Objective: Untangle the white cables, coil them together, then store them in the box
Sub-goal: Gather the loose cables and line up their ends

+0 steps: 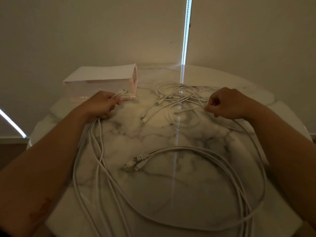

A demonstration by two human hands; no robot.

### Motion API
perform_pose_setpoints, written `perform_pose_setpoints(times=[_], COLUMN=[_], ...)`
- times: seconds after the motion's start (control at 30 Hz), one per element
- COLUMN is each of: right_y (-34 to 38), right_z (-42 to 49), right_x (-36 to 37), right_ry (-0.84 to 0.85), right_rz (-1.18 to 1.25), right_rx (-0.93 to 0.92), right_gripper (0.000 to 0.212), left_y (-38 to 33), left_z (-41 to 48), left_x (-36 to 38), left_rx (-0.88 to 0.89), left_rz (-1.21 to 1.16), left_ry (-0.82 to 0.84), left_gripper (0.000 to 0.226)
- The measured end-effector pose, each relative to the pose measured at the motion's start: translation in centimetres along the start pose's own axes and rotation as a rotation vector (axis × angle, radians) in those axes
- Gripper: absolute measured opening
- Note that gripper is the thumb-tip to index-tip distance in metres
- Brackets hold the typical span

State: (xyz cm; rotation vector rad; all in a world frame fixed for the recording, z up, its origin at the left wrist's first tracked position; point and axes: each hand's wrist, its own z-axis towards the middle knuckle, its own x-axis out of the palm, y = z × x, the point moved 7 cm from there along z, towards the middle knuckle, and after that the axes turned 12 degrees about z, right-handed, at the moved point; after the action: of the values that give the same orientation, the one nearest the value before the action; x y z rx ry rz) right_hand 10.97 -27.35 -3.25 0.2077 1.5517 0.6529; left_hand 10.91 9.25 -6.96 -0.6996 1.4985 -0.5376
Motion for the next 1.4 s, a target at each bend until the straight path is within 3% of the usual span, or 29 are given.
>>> perform_pose_setpoints(times=[0.13, 0.27, 0.4, 0.57, 0.73, 0.87, 1.03, 1.23, 1.4], right_y=[0.4, 2.7, 6.5, 8.3, 9.7, 10.9, 11.0, 11.3, 12.5], right_z=[0.1, -1.3, -2.9, -4.2, -5.7, -5.6, -5.9, -6.4, -7.3], right_x=[0.4, -1.3, -0.5, -3.9, -4.3, -1.1, 6.7, 7.7, 8.8], right_ry=[0.036, -0.051, 0.028, -0.198, -0.203, -0.046, 0.279, 0.342, 0.369], right_rz=[-0.033, 0.166, 0.230, 0.145, 0.212, 0.270, 0.003, -0.083, -0.163], right_rx=[-0.054, -0.179, -0.341, -0.430, -0.490, -0.520, -0.545, -0.582, -0.682], right_gripper=[0.019, 0.013, 0.009, 0.008, 0.008, 0.011, 0.009, 0.034, 0.011], left_y=[-0.2, -0.4, -0.7, -0.5, -0.4, -0.4, -0.5, -0.4, -0.5], left_z=[0.1, -0.2, -0.4, -0.2, 0.0, -0.2, -0.2, -0.2, -0.3], left_x=[-0.1, 0.3, 0.3, 0.3, 0.2, 0.2, 0.3, 0.2, 0.2], left_rx=[0.006, 0.025, 0.019, 0.020, 0.020, 0.016, 0.023, 0.018, 0.024], left_rz=[0.056, 0.157, 0.171, 0.170, 0.169, 0.168, 0.165, 0.173, 0.177], left_ry=[-0.013, -0.021, -0.042, -0.037, -0.026, -0.037, -0.031, -0.022, -0.035], left_gripper=[0.032, 0.032, 0.032, 0.032, 0.032, 0.031, 0.031, 0.031, 0.032])
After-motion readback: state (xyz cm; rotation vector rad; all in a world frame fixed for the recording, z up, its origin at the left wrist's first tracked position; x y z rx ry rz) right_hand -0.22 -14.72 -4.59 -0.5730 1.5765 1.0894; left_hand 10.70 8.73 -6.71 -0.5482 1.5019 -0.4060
